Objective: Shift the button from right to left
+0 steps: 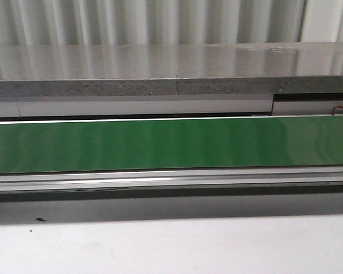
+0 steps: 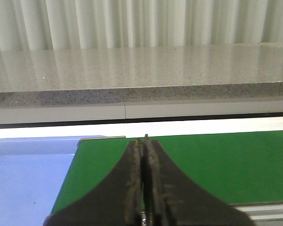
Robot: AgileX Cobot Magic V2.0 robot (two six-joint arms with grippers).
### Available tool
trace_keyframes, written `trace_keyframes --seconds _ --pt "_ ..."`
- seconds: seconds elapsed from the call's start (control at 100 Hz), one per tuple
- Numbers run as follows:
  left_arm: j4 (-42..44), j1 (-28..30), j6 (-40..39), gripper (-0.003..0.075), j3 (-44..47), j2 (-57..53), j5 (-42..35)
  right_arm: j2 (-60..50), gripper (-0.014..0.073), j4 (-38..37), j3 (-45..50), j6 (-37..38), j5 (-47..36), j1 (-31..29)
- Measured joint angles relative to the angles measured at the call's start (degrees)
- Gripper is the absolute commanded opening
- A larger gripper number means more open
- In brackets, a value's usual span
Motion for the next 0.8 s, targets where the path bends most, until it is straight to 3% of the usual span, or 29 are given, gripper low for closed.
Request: trace_keyframes --seconds 0.36,0.56,0.8 --pt "0.0 0.0 0.0 -0.0021 0.0 0.0 0.0 0.0 -0.0068 0.0 -0.24 0.0 1.42 0.0" --pt "0.0 0.0 0.0 -0.0021 0.0 0.0 0.0 1.68 -0.0068 0.0 -6.49 0.0 14.01 0.0" --pt "0.0 0.0 0.0 -0.0021 0.0 0.0 0.0 13.09 -0.0068 0.0 -19.64 0.0 31.61 0.0"
